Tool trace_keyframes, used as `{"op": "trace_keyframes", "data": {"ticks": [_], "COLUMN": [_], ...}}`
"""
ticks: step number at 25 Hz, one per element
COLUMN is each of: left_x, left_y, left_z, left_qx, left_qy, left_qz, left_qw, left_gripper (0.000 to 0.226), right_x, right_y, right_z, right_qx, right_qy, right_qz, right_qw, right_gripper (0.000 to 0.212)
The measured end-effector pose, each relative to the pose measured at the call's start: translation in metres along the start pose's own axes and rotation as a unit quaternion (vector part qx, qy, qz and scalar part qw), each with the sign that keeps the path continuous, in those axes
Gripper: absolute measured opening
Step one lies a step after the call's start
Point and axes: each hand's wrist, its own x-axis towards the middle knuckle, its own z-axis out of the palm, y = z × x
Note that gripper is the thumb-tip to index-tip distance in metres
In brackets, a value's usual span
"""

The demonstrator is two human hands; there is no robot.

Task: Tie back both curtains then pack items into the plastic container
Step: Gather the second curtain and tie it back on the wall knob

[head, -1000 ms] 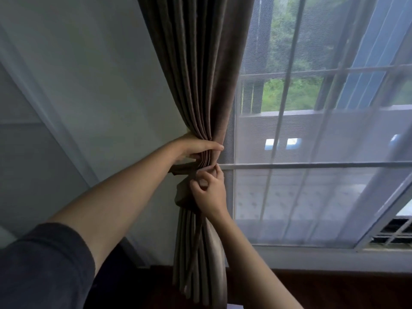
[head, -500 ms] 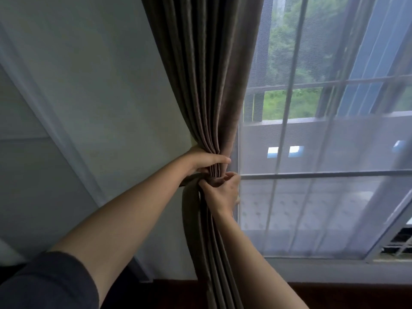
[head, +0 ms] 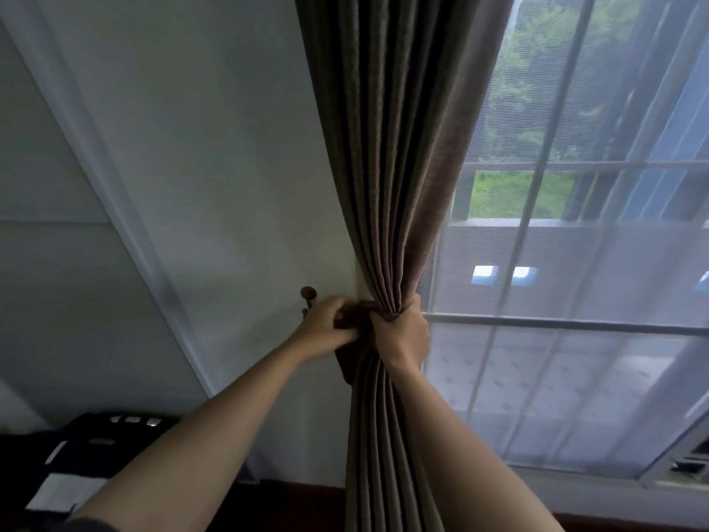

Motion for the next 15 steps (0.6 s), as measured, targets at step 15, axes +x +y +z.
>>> {"op": "trace_keyframes", "data": {"ticks": [15], "left_x": [0.016], "left_y": [-0.003], "left_z": [-0.007], "left_qx": [0.072], "left_qy": [-0.079], "left_qz": [0.117], "left_qw": [0.987], "left_gripper": [0.013], "right_x": [-0.003], "right_y": [0.013], "right_z": [-0.004], "right_qx": [-0.013], "right_qy": [-0.018], "right_qz": [-0.051], "right_qw": [0.998], "right_gripper": [0.037]}}
